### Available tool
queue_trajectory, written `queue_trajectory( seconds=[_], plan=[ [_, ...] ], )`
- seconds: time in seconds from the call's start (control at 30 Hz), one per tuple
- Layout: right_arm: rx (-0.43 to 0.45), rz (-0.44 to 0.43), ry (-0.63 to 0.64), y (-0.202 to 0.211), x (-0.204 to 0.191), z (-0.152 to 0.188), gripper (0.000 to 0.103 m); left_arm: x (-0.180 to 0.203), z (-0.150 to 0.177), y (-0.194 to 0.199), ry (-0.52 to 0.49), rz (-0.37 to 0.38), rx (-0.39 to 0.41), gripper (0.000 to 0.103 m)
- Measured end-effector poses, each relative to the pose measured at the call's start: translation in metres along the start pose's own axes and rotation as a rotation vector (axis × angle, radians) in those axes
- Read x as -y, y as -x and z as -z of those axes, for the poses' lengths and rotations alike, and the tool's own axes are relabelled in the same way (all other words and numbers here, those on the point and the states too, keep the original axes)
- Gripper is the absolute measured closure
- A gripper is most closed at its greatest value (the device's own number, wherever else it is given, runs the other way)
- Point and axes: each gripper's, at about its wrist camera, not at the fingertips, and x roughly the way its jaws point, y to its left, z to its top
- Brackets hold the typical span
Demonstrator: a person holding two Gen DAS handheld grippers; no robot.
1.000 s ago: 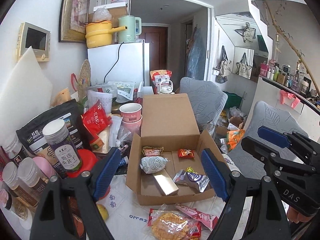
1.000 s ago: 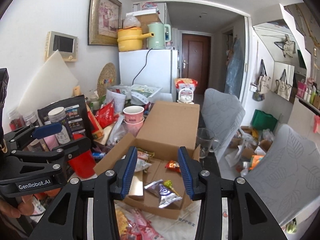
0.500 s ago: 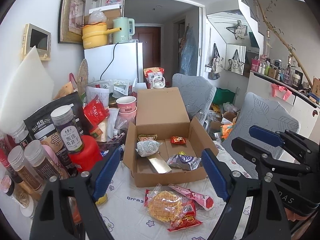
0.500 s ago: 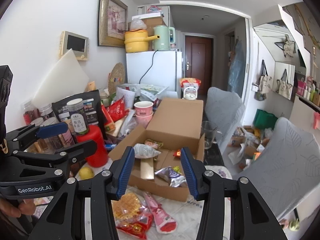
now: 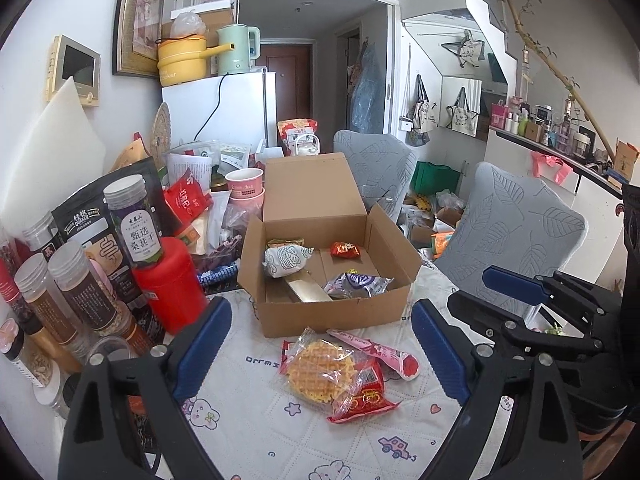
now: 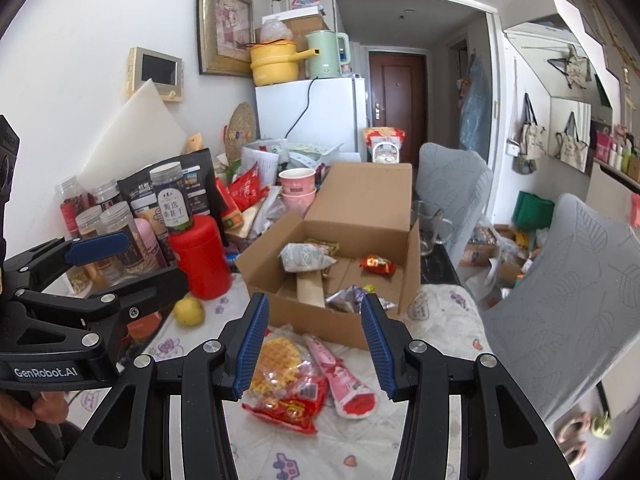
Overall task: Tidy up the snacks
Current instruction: 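Withdraw both open tools from the box back over the table, then grasp the clear waffle packet with the left tool while the right tool approaches the pink packet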
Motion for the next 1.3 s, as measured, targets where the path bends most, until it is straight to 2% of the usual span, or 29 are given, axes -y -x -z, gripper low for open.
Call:
queue_trajectory(
  seconds=[0.27,0.57,0.8,0.87,1.07,1.3],
  plan=[
    [-0.056,-0.007,-0.007,-0.007,0.000,0.026,0.055,0.001,0.023,-0.010,-0.001,0.030,-0.063,0.010],
    [-0.130,-0.030,-0.034,-0.030,0.005,0.054,0.055,-0.002,0.050,-0.039,0.017,0.086,-0.161,0.010],
    [-0.201,-0.039,-0.049,-0.053,0.012,0.075,0.055,0.001,0.068,-0.061,-0.009,0.090,-0.218,0.010],
    [-0.224,-0.042,-0.061,-0.060,0.014,0.081,0.050,-0.001,0.074,-0.068,-0.007,0.092,-0.234,0.010],
    [-0.284,-0.039,-0.096,-0.079,0.023,0.097,0.045,-0.010,0.088,-0.087,0.014,0.107,-0.285,0.010],
    [-0.346,-0.035,-0.114,-0.099,0.034,0.108,0.045,-0.011,0.099,-0.114,0.012,0.143,-0.340,0.010]
  ],
)
